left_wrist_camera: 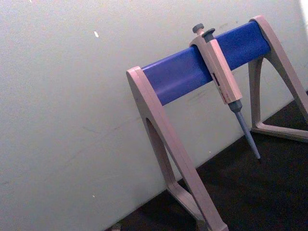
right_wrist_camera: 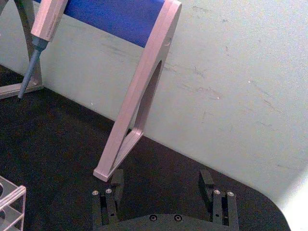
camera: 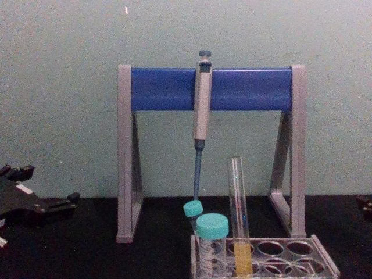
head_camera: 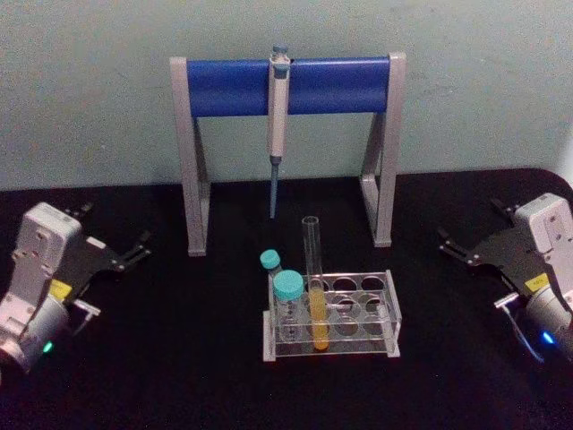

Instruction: Pick up the test tube from the test tube rack, shake it, then place it back into the test tube rack.

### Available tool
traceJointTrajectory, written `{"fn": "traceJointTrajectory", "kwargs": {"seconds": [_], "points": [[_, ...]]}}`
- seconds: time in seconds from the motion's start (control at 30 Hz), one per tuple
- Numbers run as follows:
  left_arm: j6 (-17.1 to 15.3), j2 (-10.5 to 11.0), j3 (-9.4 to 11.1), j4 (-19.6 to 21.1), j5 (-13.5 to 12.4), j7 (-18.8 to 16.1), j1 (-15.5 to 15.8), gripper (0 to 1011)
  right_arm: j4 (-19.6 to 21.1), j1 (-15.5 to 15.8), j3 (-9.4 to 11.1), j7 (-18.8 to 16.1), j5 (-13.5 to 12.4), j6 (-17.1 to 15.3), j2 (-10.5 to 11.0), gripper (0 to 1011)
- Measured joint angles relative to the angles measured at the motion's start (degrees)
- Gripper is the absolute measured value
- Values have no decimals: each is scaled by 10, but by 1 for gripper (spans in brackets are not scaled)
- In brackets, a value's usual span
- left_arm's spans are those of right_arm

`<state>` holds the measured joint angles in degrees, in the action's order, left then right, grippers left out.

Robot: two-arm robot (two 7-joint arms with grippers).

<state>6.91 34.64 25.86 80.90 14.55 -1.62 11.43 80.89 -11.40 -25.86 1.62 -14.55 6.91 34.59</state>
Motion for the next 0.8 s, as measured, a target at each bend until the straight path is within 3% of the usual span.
{"fn": "traceJointTrajectory", "kwargs": {"seconds": [0.8], "points": [[0, 0, 0, 0, 0, 0, 0, 1001, 0, 0, 0, 0, 0, 0, 1, 1000]]}}
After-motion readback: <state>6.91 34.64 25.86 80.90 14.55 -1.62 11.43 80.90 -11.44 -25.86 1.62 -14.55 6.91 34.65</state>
